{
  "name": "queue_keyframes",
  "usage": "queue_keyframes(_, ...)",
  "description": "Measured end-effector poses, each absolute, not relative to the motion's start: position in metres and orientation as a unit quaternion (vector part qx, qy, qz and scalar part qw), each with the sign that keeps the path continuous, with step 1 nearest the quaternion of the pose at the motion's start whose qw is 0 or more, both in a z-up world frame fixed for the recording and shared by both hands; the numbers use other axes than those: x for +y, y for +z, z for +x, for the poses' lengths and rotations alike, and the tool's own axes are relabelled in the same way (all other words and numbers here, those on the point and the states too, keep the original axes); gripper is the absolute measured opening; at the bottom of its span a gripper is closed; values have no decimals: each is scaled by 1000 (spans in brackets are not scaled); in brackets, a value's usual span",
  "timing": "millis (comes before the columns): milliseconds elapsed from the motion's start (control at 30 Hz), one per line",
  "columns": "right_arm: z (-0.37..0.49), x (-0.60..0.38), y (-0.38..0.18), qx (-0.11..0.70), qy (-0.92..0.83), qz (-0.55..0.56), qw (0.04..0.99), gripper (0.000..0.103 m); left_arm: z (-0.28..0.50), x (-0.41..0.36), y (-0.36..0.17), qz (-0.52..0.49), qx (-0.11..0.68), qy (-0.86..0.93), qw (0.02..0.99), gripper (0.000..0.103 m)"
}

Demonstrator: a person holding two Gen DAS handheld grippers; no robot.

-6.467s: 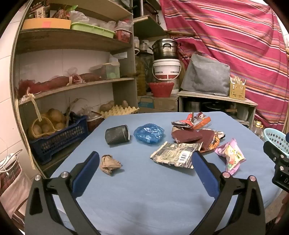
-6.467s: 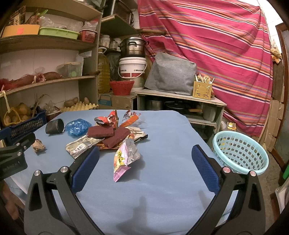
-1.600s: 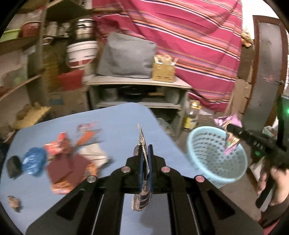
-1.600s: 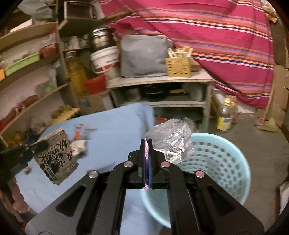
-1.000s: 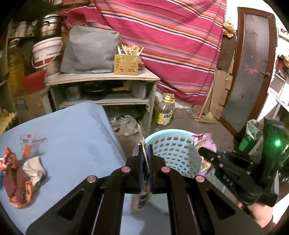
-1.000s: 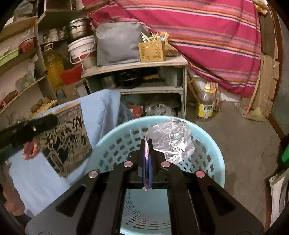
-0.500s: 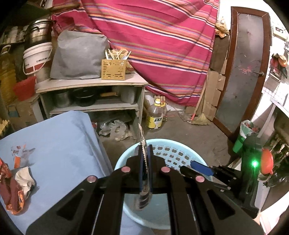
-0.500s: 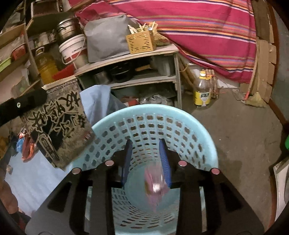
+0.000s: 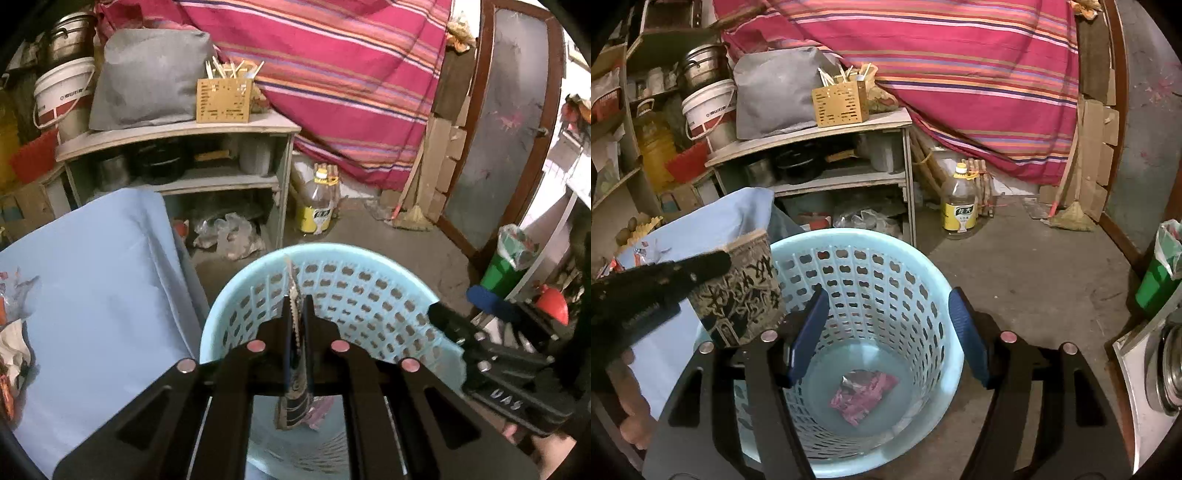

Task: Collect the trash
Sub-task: 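Open the left tool to drop the printed packet into the basket, then move the left tool back to the table and grasp the crumpled brown paper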

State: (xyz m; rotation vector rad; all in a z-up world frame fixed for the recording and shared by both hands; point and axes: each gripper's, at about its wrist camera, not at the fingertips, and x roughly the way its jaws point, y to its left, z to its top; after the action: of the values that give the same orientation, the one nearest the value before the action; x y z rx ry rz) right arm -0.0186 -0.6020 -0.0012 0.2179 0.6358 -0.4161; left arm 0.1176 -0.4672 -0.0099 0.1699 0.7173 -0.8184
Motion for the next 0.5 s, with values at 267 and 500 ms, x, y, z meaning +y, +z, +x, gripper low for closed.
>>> queue_keyframes(267, -16, -599, -2, 313, -198, 108, 923, 67, 118, -455, -13, 84, 338, -370, 861, 79)
queue_keyframes(500, -11, -592, 0, 312, -198, 99, 924, 69, 117, -413, 1, 75, 326, -348, 876, 79)
